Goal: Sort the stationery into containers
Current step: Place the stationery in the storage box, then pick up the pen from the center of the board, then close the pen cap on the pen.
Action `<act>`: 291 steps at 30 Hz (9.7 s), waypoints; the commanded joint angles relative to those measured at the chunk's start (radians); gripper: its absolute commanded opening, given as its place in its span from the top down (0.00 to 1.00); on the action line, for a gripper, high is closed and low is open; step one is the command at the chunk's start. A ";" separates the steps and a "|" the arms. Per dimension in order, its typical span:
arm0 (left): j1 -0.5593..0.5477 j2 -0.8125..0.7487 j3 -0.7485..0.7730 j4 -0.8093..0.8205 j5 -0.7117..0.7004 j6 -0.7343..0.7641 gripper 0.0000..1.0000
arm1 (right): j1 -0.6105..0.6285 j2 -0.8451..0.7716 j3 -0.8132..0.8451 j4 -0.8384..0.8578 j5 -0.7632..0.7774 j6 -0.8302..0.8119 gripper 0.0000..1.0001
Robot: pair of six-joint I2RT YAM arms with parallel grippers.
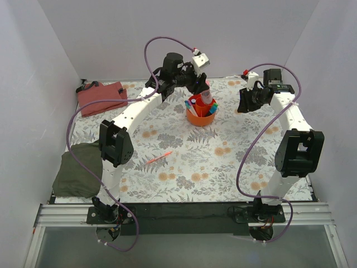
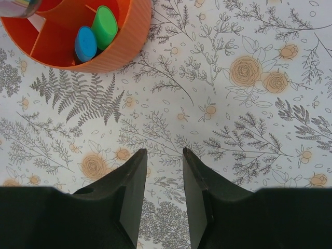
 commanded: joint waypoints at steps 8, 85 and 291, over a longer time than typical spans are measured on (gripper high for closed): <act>0.002 -0.034 -0.017 0.012 -0.025 0.133 1.00 | -0.010 -0.030 -0.013 0.029 -0.012 0.009 0.58; 0.057 -0.909 -1.299 -0.287 -0.357 0.216 0.55 | 0.456 -0.278 -0.332 0.108 -0.126 -0.299 0.61; 0.378 -0.619 -1.433 -0.232 0.270 0.542 1.00 | 0.857 0.249 -0.525 0.782 -0.265 -0.334 0.99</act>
